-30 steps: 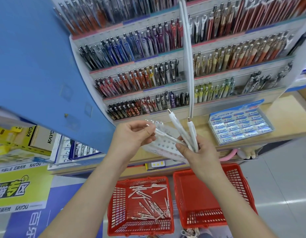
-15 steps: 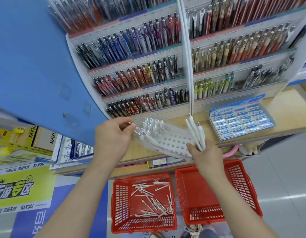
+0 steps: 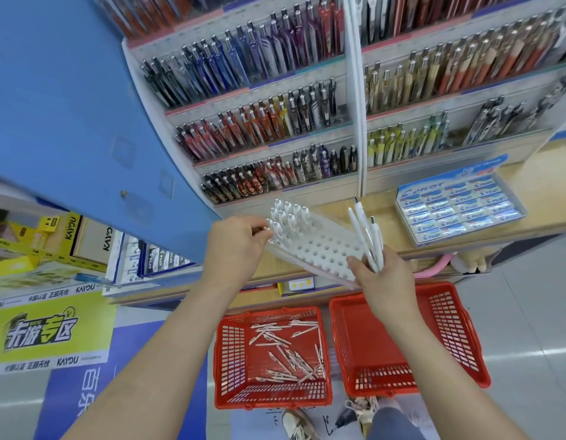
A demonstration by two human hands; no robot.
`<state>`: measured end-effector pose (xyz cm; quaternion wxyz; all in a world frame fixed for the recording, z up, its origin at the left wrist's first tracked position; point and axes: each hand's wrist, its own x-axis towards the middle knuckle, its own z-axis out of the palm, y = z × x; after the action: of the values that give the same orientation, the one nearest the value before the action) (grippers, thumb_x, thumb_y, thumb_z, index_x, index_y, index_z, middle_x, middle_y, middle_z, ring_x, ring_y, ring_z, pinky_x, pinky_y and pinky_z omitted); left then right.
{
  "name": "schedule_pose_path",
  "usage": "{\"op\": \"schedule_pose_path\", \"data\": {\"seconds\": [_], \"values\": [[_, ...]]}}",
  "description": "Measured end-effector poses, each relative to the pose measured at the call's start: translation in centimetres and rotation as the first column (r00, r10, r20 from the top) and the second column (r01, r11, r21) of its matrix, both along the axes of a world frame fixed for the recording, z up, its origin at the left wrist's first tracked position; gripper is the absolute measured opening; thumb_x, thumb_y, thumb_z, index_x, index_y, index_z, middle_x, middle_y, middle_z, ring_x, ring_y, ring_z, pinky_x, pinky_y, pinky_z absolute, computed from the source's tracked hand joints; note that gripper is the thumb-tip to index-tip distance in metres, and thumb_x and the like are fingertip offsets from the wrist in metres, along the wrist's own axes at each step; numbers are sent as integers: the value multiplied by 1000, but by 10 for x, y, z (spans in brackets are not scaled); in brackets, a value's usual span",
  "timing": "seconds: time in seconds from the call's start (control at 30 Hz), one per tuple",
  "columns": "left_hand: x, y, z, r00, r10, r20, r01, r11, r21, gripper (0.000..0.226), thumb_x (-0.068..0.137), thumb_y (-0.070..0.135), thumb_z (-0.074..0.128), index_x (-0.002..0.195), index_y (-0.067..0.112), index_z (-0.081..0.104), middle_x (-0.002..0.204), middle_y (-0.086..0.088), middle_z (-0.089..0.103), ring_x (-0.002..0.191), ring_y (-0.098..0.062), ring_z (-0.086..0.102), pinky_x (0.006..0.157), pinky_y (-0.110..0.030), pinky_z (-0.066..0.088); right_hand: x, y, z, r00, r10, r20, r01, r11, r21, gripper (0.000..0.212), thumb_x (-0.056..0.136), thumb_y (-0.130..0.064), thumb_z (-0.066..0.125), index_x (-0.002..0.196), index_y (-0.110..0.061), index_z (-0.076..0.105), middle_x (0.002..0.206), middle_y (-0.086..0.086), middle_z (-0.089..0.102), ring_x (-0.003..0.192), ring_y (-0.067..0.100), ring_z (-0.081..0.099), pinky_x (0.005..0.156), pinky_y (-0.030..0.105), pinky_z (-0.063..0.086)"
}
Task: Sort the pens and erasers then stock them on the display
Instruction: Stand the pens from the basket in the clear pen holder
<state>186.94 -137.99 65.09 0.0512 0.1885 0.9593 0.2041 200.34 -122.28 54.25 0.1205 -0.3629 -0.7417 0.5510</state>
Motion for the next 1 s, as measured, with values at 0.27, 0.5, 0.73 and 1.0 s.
{"op": "schedule_pose_path", "data": {"seconds": [0.27, 0.5, 0.73, 1.0], "values": [[-11, 11, -3, 1000, -16, 11, 18, 976, -217, 9, 81, 23, 67, 85, 22, 76, 88, 5, 70, 85, -16, 61, 71, -26, 44, -2, -1, 6, 999, 24, -28, -24, 1000, -8, 29, 83, -21, 69, 66, -14, 47, 57, 3, 52, 53, 17, 48, 49, 18, 35], [-27, 25, -4, 996, 36, 80, -4, 931, -364, 6, 68, 13, 65, 67, 14, 71, 73, 0, 70, 72, -19, 64, 64, -37, 58, -2, -1, 11, 1000, 19, -12, -19, 999, -28, 28, 82, -21, 71, 68, -12, 49, 57, 4, 54, 52, 16, 48, 52, 28, 38], [-14, 15, 12, 998, 6, 66, 12, 964, -267, 22, 82, 34, 65, 75, 15, 73, 75, 0, 72, 74, -16, 65, 68, -34, 55, 6, 6, 26, 997, 30, -66, -41, 984, -174, 33, 95, -30, 52, 75, -7, 63, 66, 9, 63, 59, 16, 53, 57, 30, 40], [21, 44, 23, 802, -114, 586, -207, 868, 452, 17, 89, 25, 63, 98, 12, 66, 74, -6, 64, 60, -15, 59, 61, -28, 56, 5, 7, 45, 963, 180, -200, -247, 890, -384, 33, 85, -40, 67, 76, -8, 65, 54, -1, 41, 48, 10, 33, 45, 22, 27]]}}
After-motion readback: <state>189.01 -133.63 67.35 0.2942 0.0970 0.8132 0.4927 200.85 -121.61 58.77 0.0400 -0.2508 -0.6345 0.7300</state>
